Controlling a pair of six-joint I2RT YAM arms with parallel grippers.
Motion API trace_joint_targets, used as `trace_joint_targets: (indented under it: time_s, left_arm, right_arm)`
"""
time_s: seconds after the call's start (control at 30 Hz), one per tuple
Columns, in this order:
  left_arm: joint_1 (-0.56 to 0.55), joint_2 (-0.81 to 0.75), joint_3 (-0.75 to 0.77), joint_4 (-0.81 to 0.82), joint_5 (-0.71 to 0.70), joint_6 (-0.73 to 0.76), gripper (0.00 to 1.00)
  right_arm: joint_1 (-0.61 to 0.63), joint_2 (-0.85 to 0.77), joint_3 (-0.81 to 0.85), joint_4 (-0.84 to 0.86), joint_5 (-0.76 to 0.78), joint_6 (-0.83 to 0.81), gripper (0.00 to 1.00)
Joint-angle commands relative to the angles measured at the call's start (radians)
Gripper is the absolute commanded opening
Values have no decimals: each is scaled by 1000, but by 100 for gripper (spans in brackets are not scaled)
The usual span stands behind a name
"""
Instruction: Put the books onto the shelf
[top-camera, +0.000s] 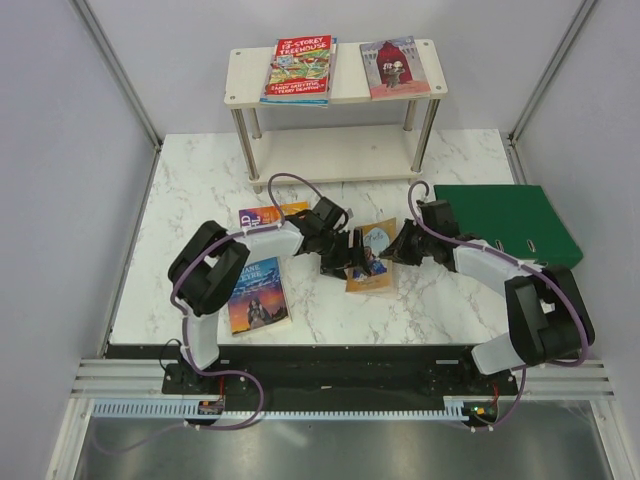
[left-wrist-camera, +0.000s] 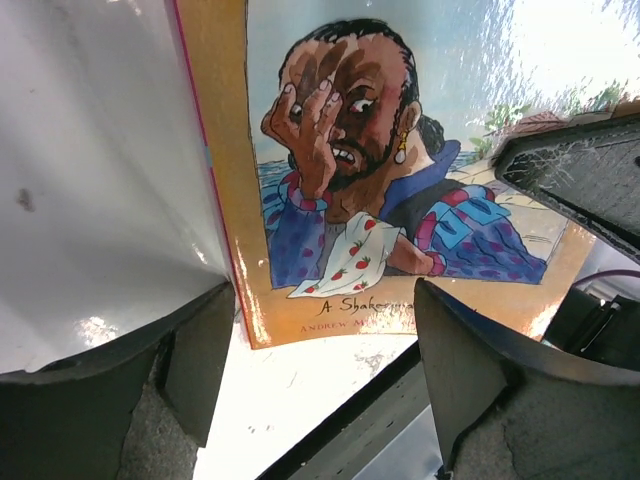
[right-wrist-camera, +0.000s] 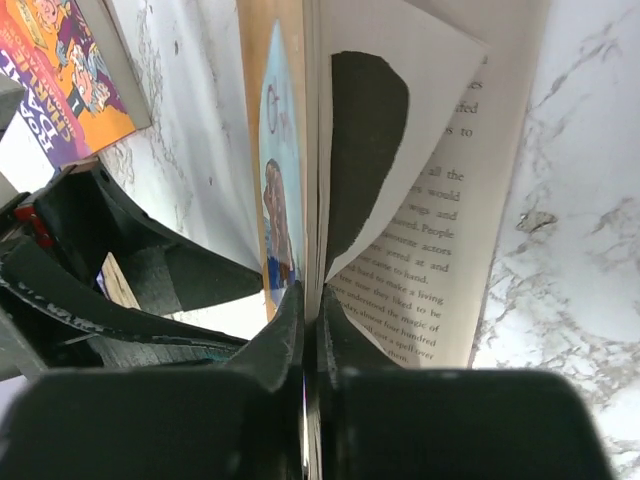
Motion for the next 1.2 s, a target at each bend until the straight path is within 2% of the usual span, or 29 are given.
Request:
trace_joint_targets:
  time_s: [0.0, 0.2, 0.4, 0.53, 0.73, 0.93, 1.03, 1.13, 1.17]
  left_arm:
    - [13, -76, -51, -37, -122, 37, 82]
    - [55, -324, -161, 25, -158, 54, 84]
    - [90, -573, -345, 205, -119, -3, 92]
    - [104, -720, -485, 363, -85, -61, 93]
    - [121, -858, -568, 429, -130, -78, 96]
    - [127, -891, -608, 516, -130, -115, 96]
    - [128, -874, -618, 604, -107, -146, 93]
    - [127, -833, -618, 691, -56, -186, 81]
    - [127, -826, -618, 707, -50, -195, 71]
  right_arm:
    - [8, 3, 26, 14, -47, -14, 0]
    - [8, -52, 60, 49, -99, -58, 0]
    - [1, -121, 113, 112, -220, -52, 0]
    - [-7, -140, 116, 283, -331, 33, 0]
    - [-9, -137, 101, 504, -460, 188, 0]
    - [-9, -124, 75, 666, -527, 300, 0]
    - [-9, -127, 72, 681, -540, 313, 0]
    - [-10, -137, 67, 684, -532, 314, 0]
    - [-9, -135, 67, 684, -527, 314, 0]
